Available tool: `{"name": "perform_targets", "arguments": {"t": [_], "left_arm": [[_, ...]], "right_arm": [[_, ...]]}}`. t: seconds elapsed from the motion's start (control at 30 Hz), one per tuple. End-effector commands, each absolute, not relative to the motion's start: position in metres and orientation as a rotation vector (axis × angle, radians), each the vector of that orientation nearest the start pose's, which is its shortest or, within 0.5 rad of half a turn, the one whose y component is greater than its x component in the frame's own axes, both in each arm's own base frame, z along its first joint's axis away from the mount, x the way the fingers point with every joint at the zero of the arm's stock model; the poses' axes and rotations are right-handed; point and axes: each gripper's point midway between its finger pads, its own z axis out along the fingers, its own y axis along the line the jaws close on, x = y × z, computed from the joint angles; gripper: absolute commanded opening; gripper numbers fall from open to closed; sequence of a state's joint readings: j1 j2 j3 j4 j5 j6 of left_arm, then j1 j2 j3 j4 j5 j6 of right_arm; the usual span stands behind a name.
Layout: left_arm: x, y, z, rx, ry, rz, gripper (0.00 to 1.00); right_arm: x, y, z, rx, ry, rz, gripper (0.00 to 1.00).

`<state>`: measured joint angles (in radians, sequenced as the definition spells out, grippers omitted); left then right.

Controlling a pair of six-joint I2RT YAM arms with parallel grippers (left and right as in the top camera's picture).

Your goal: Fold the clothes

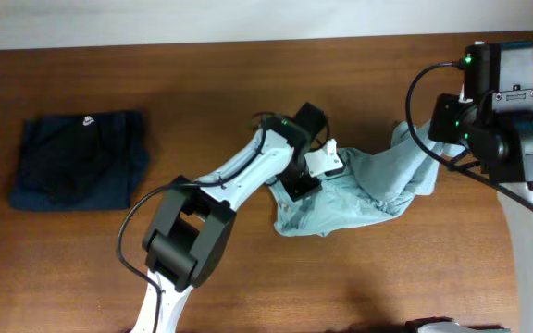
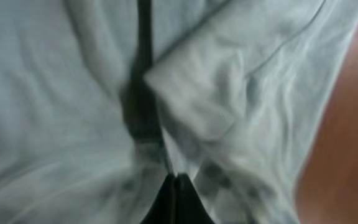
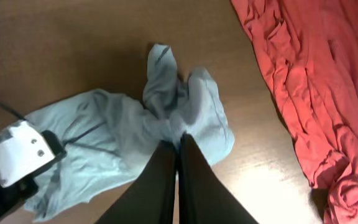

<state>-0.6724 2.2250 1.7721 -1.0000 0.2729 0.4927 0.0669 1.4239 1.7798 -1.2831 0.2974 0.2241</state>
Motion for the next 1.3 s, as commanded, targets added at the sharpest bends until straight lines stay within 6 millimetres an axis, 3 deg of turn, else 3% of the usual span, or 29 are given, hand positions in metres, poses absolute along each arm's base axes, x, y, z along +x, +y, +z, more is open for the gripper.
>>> {"name": "perform_targets", "arguments": {"t": [0.0, 0.2, 0.33, 0.4, 0.63, 0.73, 0.87, 1.2, 1.27], "left_arm": [[0.369, -0.306, 0.096, 1.522, 2.501, -0.225, 0.01], [0.402, -0.260, 0.218, 1.289, 2.427, -0.059, 0.00], [0.412, -0.222, 0.279, 1.148, 2.367, 0.007, 0.01], [0.414, -0.201, 0.299, 1.083, 2.356, 0.036, 0.01], [0.410, -0.148, 0.347, 0.915, 2.310, 0.083, 0.01], [0.410, -0.124, 0.361, 0.844, 2.304, 0.180, 0.01], [0.407, -0.083, 0.385, 0.625, 2.302, 0.361, 0.00], [0.383, -0.026, 0.444, 0.291, 2.179, 0.570, 0.01], [0.378, -0.023, 0.458, 0.261, 2.134, 0.558, 0.01]], "right_arm": [[0.334, -0.029, 0.331, 0.312, 2.423, -0.248, 0.04], [0.333, -0.030, 0.330, 0.314, 2.426, -0.249, 0.04], [0.326, -0.045, 0.331, 0.426, 2.406, -0.337, 0.05], [0.320, -0.057, 0.332, 0.514, 2.379, -0.412, 0.06], [0.310, -0.086, 0.322, 0.680, 2.383, -0.491, 0.09], [0.309, -0.099, 0.305, 0.731, 2.448, -0.517, 0.09], [0.317, -0.107, 0.273, 0.799, 2.560, -0.456, 0.09], [0.338, -0.130, 0.214, 0.895, 2.704, -0.491, 0.09], [0.339, -0.132, 0.207, 0.904, 2.725, -0.482, 0.15]]}}
